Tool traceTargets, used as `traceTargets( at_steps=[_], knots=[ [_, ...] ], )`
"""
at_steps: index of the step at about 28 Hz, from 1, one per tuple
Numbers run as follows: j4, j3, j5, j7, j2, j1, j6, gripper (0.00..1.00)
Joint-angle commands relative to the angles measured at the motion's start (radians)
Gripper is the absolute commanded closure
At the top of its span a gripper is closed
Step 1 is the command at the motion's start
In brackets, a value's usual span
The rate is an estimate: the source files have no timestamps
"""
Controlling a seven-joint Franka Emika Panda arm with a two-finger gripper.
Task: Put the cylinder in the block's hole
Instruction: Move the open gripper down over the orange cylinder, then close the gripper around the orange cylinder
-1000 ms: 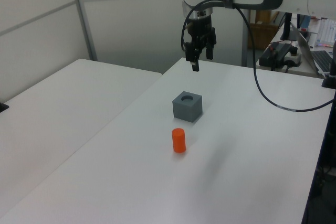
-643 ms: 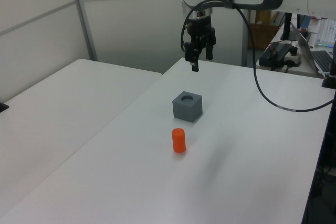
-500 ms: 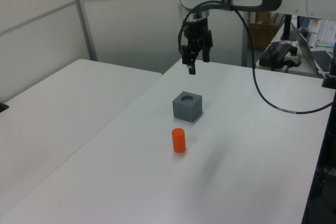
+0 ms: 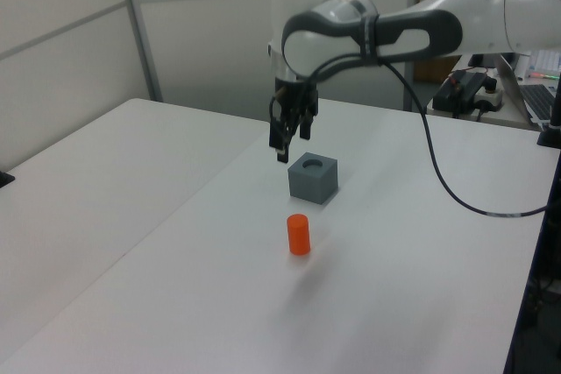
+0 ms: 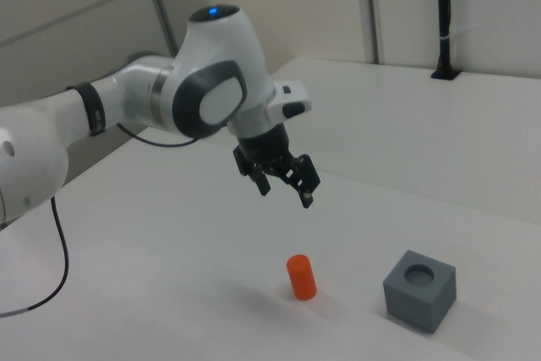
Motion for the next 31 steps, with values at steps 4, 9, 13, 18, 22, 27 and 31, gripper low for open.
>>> traceTargets(
  at_steps=[4, 9, 13, 18, 22, 27, 31],
  knots=[
    [-0.167, 0.022, 0.0, 0.004, -0.041, 0.002, 0.145, 0.0],
    [-0.164, 0.036, -0.024, 0.001, 0.019, 0.0, 0.147, 0.0],
    [-0.162, 0.038, -0.063, 0.003, 0.066, 0.002, 0.15, 0.0],
    [-0.161, 0.038, -0.07, 0.01, 0.114, 0.0, 0.228, 0.0],
    [-0.161, 0.038, -0.089, 0.01, 0.134, 0.0, 0.243, 0.0],
    [-0.161, 0.038, -0.112, 0.01, 0.151, 0.0, 0.243, 0.0],
    [-0.164, 0.038, -0.13, 0.01, 0.163, 0.0, 0.236, 0.0]
  ],
)
